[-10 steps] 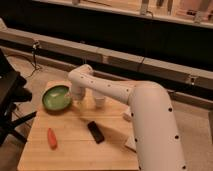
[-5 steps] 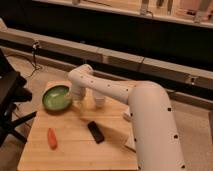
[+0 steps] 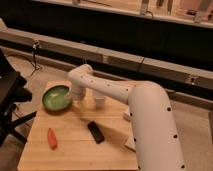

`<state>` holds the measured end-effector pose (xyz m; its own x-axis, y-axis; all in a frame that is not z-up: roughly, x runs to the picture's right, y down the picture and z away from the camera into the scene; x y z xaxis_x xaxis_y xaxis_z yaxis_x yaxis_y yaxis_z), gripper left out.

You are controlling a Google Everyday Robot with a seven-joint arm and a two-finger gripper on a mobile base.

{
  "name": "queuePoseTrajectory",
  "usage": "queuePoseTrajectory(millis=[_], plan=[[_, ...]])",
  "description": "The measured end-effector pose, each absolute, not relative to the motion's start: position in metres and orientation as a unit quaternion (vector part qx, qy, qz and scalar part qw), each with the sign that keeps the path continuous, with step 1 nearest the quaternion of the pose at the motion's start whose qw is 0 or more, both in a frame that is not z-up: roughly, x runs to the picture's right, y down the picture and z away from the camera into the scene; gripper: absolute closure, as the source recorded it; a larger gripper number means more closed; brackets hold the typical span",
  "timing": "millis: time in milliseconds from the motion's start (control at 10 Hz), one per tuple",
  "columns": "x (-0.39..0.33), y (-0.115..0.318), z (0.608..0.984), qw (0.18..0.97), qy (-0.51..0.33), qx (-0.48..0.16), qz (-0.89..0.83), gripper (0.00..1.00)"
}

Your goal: Drag the ceramic bowl in a circle

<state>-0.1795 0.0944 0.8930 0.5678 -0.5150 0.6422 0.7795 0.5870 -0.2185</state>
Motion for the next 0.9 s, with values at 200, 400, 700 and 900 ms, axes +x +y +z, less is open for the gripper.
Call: queuePoseTrajectory(millis=[200,400,700,900], plan=[[-0.199,0.094,0.895,0.853,-0.223,-0.239,-0.407,0.20],[-0.212,0.096,0.897,0.854,-0.173,-0.228,-0.434,0.20],[-0.217,0.096,0.906,0.852,-0.165,-0.225,-0.443,0.20],[-0.215,0.098,0.918,0.853,-0.177,-0.227,-0.434,0.21]])
